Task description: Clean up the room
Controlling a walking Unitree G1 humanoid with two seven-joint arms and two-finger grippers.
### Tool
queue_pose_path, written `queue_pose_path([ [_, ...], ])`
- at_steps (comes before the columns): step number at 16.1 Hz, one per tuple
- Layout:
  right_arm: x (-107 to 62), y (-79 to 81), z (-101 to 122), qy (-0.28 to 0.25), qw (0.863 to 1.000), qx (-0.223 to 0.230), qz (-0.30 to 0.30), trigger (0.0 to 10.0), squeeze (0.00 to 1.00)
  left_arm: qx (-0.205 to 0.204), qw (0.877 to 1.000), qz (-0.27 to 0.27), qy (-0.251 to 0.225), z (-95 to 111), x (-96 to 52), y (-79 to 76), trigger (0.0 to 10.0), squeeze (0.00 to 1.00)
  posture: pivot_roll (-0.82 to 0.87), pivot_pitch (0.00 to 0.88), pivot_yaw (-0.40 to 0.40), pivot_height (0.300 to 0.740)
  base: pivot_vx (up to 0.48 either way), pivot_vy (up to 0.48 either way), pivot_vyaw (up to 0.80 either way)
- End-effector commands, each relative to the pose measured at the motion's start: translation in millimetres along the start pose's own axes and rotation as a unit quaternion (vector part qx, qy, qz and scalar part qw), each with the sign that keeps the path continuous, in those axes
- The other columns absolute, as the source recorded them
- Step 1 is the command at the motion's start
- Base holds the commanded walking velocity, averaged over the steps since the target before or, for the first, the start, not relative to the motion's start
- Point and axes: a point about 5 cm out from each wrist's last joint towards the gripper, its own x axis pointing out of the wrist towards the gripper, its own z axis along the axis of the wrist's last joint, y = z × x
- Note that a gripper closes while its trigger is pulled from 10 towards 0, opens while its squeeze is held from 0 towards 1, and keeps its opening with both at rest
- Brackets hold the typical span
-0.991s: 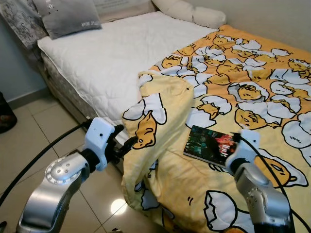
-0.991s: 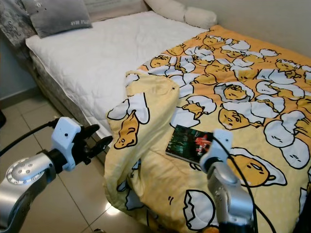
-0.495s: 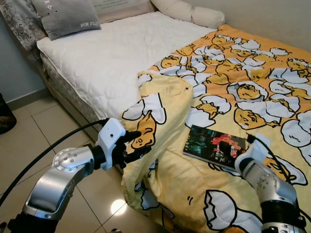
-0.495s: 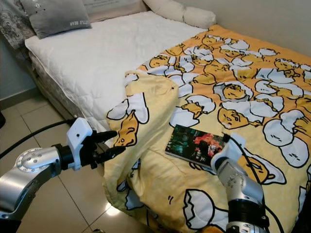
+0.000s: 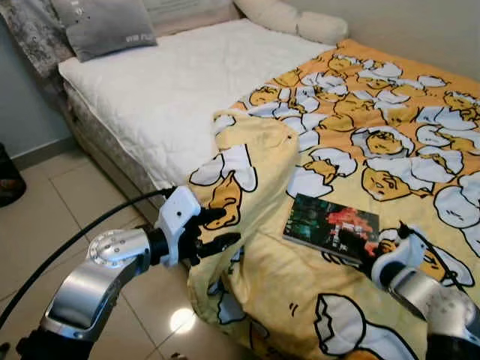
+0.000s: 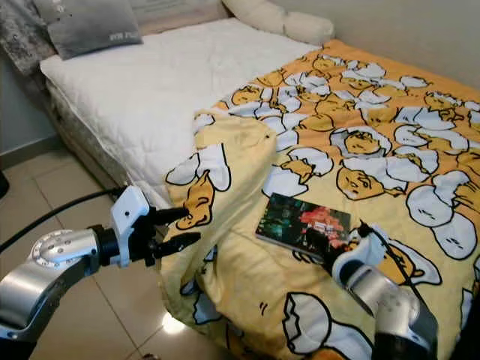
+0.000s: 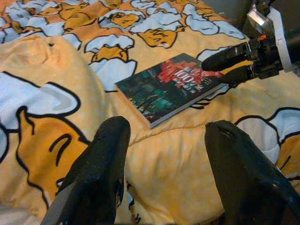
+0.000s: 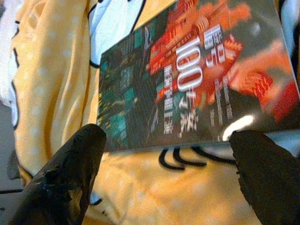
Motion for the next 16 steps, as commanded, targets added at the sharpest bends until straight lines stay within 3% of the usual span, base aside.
queue_pose_path([
  [1,-3.2,2.6,0.5,-0.003,1.0,0.007,0.001,10.0,1.0,0.007,1.0,-0.013,0.003,2.0,2.2,-1.7,10.0,0.09,-0.16,0.0,-0.048,0.74,0.0,0.0,0.0],
  [6,-7.2,6.3,-14.9,0.012,0.999,0.035,0.009,10.0,1.0,0.001,0.999,-0.034,0.02,-2.0,4.1,-6.7,10.0,0.09,-0.17,0.0,-0.034,0.74,0.0,0.0,0.0],
  [9,16.0,15.4,-28.6,0.042,0.997,0.067,0.015,10.0,1.0,0.005,0.996,-0.078,0.032,-3.0,13.4,-11.2,10.0,0.08,-0.16,0.0,-0.035,0.74,0.0,0.0,0.0],
  [11,25.9,16.5,-33.1,0.051,0.997,0.059,0.001,10.0,1.0,0.004,0.993,-0.115,0.039,-2.9,18.9,-14.7,10.0,0.09,-0.15,0.005,-0.038,0.74,0.0,0.0,0.0],
  [14,37.2,16.0,-31.5,0.029,0.995,0.095,-0.001,10.0,1.0,0.013,0.987,-0.149,0.056,-5.7,26.2,-17.5,10.0,0.09,-0.15,0.013,-0.029,0.74,0.0,0.0,0.0],
  [16,41.3,16.6,-30.2,0.022,0.996,0.085,0.005,10.0,1.0,0.025,0.985,-0.155,0.07,-9.1,28.2,-18.3,10.0,0.09,-0.14,0.016,-0.027,0.74,0.0,0.0,0.0],
])
